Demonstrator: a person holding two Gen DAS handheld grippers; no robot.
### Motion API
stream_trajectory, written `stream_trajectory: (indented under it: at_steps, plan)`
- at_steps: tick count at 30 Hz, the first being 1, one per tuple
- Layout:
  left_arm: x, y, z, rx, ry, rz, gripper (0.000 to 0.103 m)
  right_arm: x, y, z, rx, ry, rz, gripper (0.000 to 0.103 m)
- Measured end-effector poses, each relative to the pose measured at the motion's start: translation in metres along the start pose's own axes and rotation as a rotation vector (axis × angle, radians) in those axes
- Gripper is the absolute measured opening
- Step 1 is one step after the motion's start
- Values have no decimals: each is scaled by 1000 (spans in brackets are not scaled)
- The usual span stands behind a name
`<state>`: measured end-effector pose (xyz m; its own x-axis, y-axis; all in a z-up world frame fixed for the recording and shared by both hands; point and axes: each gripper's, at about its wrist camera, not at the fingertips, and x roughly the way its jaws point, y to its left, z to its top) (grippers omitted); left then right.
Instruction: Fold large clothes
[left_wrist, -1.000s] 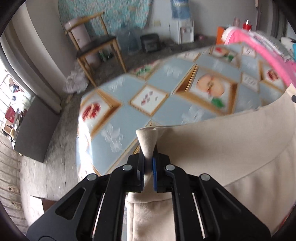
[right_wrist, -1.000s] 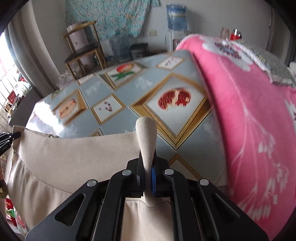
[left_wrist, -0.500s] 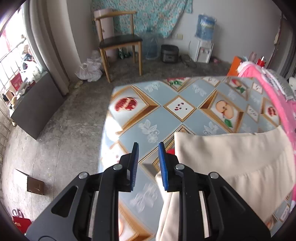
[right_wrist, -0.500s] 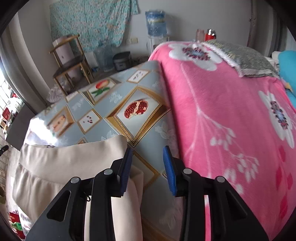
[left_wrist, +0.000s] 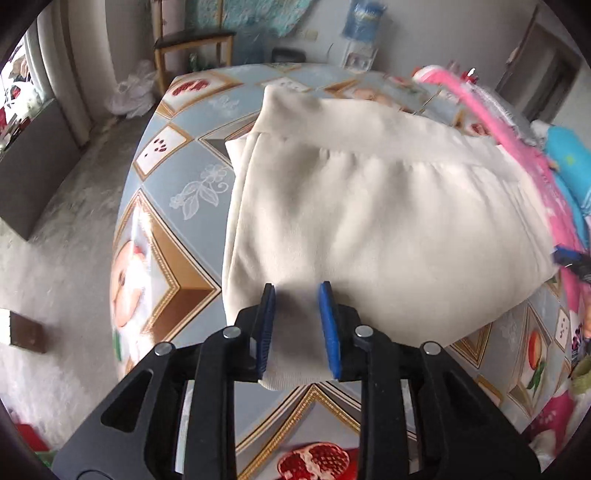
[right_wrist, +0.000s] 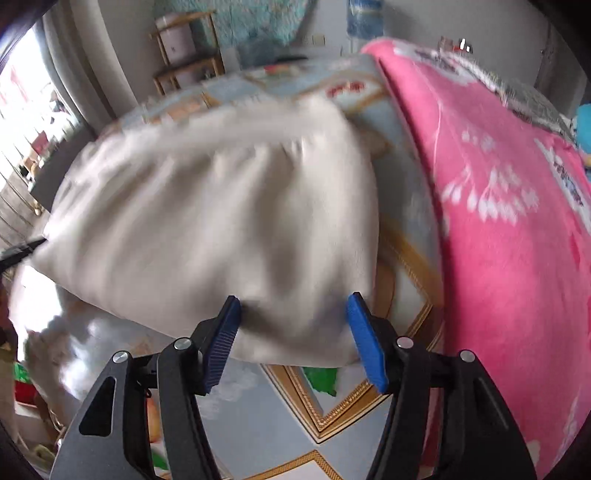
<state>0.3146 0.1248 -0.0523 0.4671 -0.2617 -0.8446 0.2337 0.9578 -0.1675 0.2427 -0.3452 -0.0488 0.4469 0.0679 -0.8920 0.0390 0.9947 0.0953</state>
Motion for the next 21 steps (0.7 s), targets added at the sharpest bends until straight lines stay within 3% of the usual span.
stream_trajectory:
  at_steps: [2,5,9,12,14,16,18,19,21]
  plan:
    - [-3,-2,0,31,-5,30,25,-2,-7,1,45,-9,24,59]
    - [-21,-9,-2,77,-33,105,25,-25,-2,6,48,-17,-78,59]
    - [-50,-36,5,115,-119,45,25,-53,36,9,16,-99,-1,61]
    - [-36,-78,13,168,-95,-9,32,-40,87,20,-72,-131,73,69]
    - [-12,-104,9,217,-61,20,39,-16,120,27,-137,-113,70,69]
    - [7,-112,-1,228,-39,71,41,7,135,27,-165,-81,61,69]
    - [12,-112,-10,229,-72,85,42,34,140,19,-189,-40,13,71]
    - [11,-113,-13,237,-81,91,42,38,139,14,-185,-69,13,72]
    - [8,-114,-11,246,-65,101,42,35,139,16,-175,-48,17,72]
